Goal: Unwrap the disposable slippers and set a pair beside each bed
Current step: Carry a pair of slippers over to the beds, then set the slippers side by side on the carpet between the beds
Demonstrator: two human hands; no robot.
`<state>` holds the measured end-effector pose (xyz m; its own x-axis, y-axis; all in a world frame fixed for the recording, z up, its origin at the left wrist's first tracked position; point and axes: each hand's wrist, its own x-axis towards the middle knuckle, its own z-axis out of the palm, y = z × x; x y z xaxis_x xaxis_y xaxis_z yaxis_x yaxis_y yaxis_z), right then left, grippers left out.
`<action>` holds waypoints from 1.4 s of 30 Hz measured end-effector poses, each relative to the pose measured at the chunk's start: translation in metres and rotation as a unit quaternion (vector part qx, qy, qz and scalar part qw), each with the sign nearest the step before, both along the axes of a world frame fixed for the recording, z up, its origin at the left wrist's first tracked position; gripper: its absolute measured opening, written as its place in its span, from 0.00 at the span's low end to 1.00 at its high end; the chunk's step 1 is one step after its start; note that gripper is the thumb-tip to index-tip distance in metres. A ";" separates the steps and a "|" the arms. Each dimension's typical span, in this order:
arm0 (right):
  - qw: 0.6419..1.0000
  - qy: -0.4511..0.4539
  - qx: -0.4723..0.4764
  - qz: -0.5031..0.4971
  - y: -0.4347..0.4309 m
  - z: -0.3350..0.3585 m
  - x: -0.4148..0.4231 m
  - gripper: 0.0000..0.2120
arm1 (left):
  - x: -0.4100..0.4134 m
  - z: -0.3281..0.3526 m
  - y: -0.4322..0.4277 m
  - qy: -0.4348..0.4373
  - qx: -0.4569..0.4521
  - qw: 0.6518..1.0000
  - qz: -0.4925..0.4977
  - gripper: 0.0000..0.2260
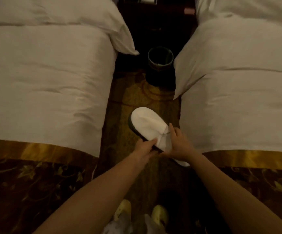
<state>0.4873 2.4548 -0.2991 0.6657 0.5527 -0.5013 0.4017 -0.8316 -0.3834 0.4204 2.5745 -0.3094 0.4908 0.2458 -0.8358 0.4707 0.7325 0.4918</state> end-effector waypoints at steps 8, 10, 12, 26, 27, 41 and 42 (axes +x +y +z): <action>0.999 -0.040 -0.024 0.004 -0.001 -0.282 0.036 0.56 | 0.038 -0.271 -0.004 0.047 0.006 0.999 -0.016 0.22; 0.998 -0.053 -0.026 0.008 -0.001 -0.344 0.041 0.56 | 0.045 -0.329 -0.002 0.052 0.008 0.998 -0.037 0.21; 0.997 -0.066 -0.028 0.025 -0.004 -0.399 0.050 0.56 | 0.049 -0.380 0.003 0.065 0.006 0.996 -0.061 0.19; 0.986 -0.025 -0.088 0.137 -0.052 -0.536 0.113 0.56 | 0.083 -0.516 0.060 0.056 0.272 0.935 -0.221 0.25; 0.986 -0.019 -0.083 0.142 -0.053 -0.538 0.115 0.56 | 0.084 -0.517 0.060 0.050 0.287 0.927 -0.237 0.24; 0.991 -0.071 -0.058 0.095 -0.022 -0.538 0.223 0.53 | 0.092 -0.554 0.068 -0.125 0.649 0.374 -0.651 0.45; 0.989 -0.072 -0.074 0.107 -0.020 -0.543 0.225 0.52 | 0.093 -0.557 0.070 -0.120 0.639 0.350 -0.674 0.47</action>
<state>0.7127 2.4349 -0.8419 0.6124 0.6161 -0.4953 0.6157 -0.7647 -0.1900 0.5137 2.6446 -0.8667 0.8990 -0.2471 -0.3615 -0.2026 -0.9666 0.1569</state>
